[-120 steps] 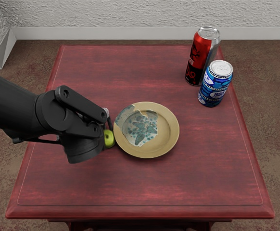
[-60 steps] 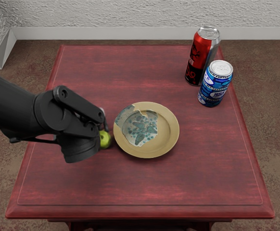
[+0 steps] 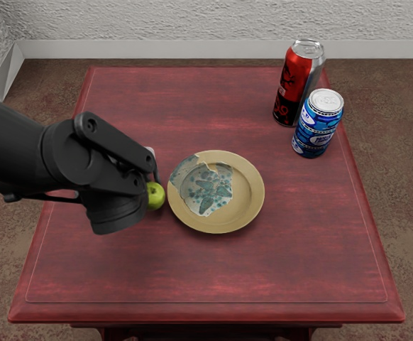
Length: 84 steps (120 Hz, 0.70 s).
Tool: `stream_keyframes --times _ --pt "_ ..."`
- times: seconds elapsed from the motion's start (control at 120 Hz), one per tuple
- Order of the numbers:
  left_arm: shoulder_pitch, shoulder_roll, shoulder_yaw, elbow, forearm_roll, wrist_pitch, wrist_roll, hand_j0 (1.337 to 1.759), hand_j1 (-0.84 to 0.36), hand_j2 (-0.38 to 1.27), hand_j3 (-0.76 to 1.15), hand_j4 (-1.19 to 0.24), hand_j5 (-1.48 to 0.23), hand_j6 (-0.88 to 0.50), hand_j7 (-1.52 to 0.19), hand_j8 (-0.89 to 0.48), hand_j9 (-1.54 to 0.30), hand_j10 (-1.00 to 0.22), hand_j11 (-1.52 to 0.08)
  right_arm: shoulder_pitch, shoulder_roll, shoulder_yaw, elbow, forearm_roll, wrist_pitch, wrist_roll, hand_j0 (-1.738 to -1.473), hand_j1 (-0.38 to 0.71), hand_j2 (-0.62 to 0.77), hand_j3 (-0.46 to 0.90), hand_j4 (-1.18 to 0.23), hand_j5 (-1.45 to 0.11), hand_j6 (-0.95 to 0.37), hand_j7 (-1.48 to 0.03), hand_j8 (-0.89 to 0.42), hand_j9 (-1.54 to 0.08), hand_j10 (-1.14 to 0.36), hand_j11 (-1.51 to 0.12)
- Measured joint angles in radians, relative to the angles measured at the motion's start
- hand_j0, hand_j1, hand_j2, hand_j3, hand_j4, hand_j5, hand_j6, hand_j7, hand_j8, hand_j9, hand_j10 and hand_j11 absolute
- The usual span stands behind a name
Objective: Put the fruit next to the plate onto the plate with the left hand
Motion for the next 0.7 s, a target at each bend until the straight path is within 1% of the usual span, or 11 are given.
stream_keyframes --times 0.158,0.25,0.292,0.442,0.558,0.608,0.617,0.65,0.667,0.683,0.7 --pt "-0.022 0.000 0.006 -0.021 -0.019 0.000 0.000 1.657 -0.35 0.42 0.00 -0.62 -0.94 -0.46 -0.93 -0.62 -0.93 -0.70 -0.93 0.000 0.000 0.000 0.000 0.000 0.000 0.000 -1.658 -0.31 -0.01 0.00 -0.03 -0.04 -0.03 -0.04 -0.03 -0.04 -0.03 -0.04" --pt "-0.055 0.000 0.010 -0.033 -0.033 -0.001 0.000 1.657 -0.37 0.44 0.00 -0.61 -0.94 -0.44 -0.92 -0.62 -0.93 -0.70 -0.93 0.000 0.000 0.000 0.000 0.000 0.000 0.000 -1.658 -0.31 -0.01 0.00 -0.03 -0.04 -0.03 -0.04 -0.03 -0.04 -0.03 -0.04" --pt "-0.066 0.000 0.011 -0.038 -0.040 0.000 0.000 1.657 -0.37 0.45 0.00 -0.62 -0.94 -0.46 -0.92 -0.63 -0.93 -0.70 -0.93 0.000 0.000 0.000 0.000 0.000 0.000 0.000 -1.658 -0.31 -0.01 0.00 -0.03 -0.04 -0.03 -0.04 -0.03 -0.04 -0.03 -0.04" --pt "-0.126 0.000 0.007 -0.047 -0.063 0.000 0.001 1.657 -0.37 0.46 0.00 -0.63 -0.94 -0.46 -0.92 -0.63 -0.92 -0.70 -0.92 0.000 0.000 0.000 0.000 0.000 0.000 0.000 -1.658 -0.31 -0.01 0.00 -0.03 -0.04 -0.03 -0.04 -0.03 -0.04 -0.03 -0.04" --pt "-0.160 0.000 -0.016 -0.051 -0.070 0.000 0.004 1.658 -0.37 0.44 0.00 -0.62 -0.94 -0.45 -0.91 -0.63 -0.92 -0.69 -0.92 0.000 0.000 0.000 0.000 0.000 0.000 0.000 -1.658 -0.31 -0.01 0.00 -0.03 -0.04 -0.03 -0.04 -0.03 -0.04 -0.03 -0.04" --pt "-0.174 0.000 -0.031 -0.051 -0.071 0.000 0.008 1.658 -0.37 0.45 0.00 -0.63 -0.93 -0.45 -0.91 -0.63 -0.91 -0.69 -0.92 0.000 0.000 0.000 0.000 0.000 0.000 0.000 -1.658 -0.31 -0.01 0.00 -0.03 -0.04 -0.03 -0.04 -0.03 -0.04 -0.03 -0.04" --pt "-0.177 0.000 -0.034 -0.051 -0.071 0.000 0.009 1.658 -0.37 0.45 0.00 -0.62 -0.93 -0.48 -0.91 -0.63 -0.91 -0.69 -0.92 0.000 0.000 0.000 0.000 0.000 0.000 0.000 -1.658 -0.31 -0.01 0.00 -0.03 -0.04 -0.03 -0.04 -0.03 -0.04 -0.03 -0.04" --pt "-0.186 0.000 -0.045 -0.052 -0.071 0.000 0.012 1.658 -0.37 0.45 0.00 -0.63 -0.93 -0.46 -0.90 -0.63 -0.91 -0.69 -0.92 0.000 0.000 0.000 0.000 0.000 0.000 0.000 -1.658 -0.31 -0.01 0.00 -0.03 -0.04 -0.03 -0.04 -0.03 -0.04 -0.03 -0.04" --pt "-0.191 0.000 -0.052 -0.052 -0.071 0.001 0.014 1.658 -0.37 0.45 0.00 -0.63 -0.92 -0.48 -0.90 -0.63 -0.91 -0.69 -0.91 0.000 0.000 0.000 0.000 0.000 0.000 0.000 -1.658 -0.31 -0.01 0.00 -0.03 -0.04 -0.03 -0.04 -0.03 -0.04 -0.03 -0.04" --pt "-0.196 0.000 -0.058 -0.053 -0.071 0.000 0.016 1.658 -0.37 0.46 0.00 -0.63 -0.92 -0.45 -0.90 -0.63 -0.91 -0.69 -0.91 0.000 0.000 0.000 0.000 0.000 0.000 0.000 -1.658 -0.31 -0.01 0.00 -0.03 -0.04 -0.03 -0.04 -0.03 -0.04 -0.03 -0.04" --pt "-0.199 0.000 -0.064 -0.053 -0.071 0.001 0.019 1.658 -0.38 0.46 0.00 -0.63 -0.92 -0.47 -0.90 -0.63 -0.91 -0.69 -0.91 0.000 0.000 0.000 0.000 0.000 0.000 0.000 -1.658 -0.31 -0.01 0.00 -0.03 -0.04 -0.03 -0.04 -0.03 -0.04 -0.03 -0.04"
